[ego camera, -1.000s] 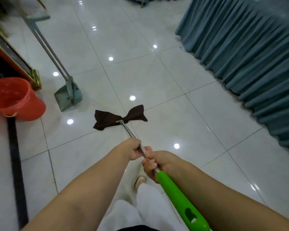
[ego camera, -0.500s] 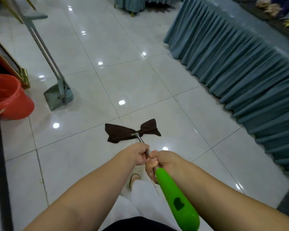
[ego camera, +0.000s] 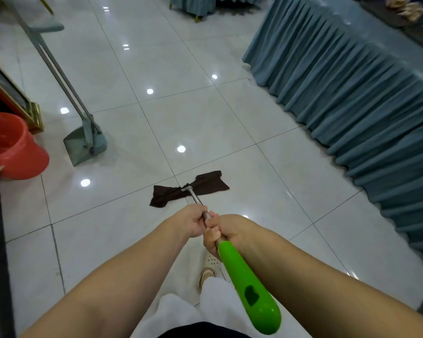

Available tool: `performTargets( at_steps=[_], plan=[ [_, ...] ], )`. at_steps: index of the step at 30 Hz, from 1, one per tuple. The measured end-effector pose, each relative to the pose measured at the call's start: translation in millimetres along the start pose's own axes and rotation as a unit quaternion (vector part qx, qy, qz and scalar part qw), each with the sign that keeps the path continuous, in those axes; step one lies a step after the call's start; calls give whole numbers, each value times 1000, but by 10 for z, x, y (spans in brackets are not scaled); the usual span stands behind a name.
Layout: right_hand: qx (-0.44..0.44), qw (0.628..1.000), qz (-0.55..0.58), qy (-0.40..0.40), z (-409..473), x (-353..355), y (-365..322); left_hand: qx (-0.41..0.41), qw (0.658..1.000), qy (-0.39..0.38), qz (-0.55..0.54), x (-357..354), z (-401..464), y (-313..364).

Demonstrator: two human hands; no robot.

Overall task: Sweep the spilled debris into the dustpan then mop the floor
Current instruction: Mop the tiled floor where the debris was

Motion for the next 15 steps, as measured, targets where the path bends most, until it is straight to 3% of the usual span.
performTargets(
  at_steps=[15],
  plan=[
    [-45, 985, -160, -53, 775, -438, -1846, -43, 992, 74, -90, -674, 989, 1470]
  ],
)
Point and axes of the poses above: each hand's wrist, its own z-axis towards the middle knuckle, its own x-axis out of the back of the hand, y = z × x, the point moved 2 cm from there along z, towards the middle knuckle
